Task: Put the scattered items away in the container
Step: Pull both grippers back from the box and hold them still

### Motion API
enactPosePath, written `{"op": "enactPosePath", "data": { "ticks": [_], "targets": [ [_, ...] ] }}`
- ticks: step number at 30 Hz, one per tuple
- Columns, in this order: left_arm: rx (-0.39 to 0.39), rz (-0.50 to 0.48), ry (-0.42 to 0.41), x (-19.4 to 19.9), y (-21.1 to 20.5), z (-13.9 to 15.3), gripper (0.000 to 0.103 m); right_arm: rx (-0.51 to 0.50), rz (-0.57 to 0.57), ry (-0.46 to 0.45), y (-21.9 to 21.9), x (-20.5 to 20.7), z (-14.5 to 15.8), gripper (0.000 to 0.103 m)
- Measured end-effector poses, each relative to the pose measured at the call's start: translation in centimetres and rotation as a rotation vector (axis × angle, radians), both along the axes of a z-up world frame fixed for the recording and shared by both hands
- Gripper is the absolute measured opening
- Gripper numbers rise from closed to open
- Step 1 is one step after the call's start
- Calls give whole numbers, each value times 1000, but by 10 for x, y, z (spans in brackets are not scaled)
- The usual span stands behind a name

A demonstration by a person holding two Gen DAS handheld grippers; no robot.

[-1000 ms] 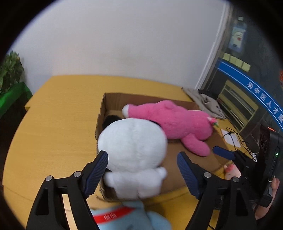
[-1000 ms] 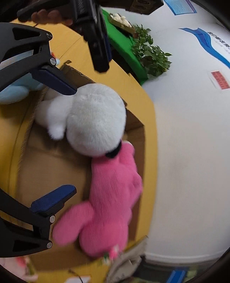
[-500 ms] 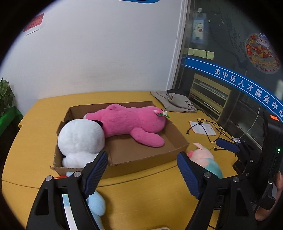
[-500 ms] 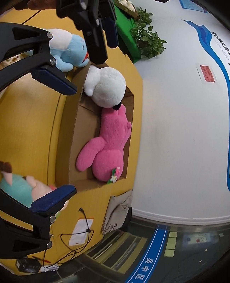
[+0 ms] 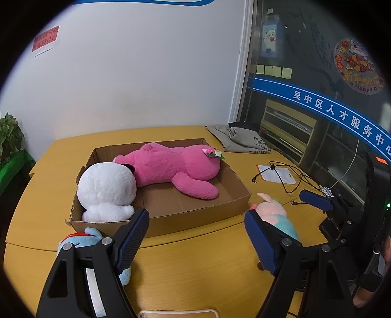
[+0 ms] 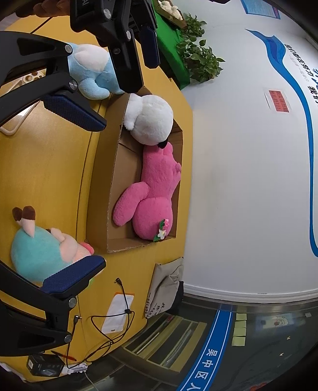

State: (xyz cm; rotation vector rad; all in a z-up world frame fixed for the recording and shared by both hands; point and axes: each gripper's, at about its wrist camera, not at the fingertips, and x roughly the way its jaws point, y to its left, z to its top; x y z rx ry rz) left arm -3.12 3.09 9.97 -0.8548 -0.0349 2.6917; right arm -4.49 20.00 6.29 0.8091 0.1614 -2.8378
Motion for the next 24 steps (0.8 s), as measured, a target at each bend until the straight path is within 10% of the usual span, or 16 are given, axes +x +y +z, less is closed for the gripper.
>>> {"op": "enactPosePath", "data": {
  "ticks": [24],
  "targets": [
    [19,-13,-27,-8,-3,-16,80,16,-34,-17,8,-5,-10,103]
  ]
}}
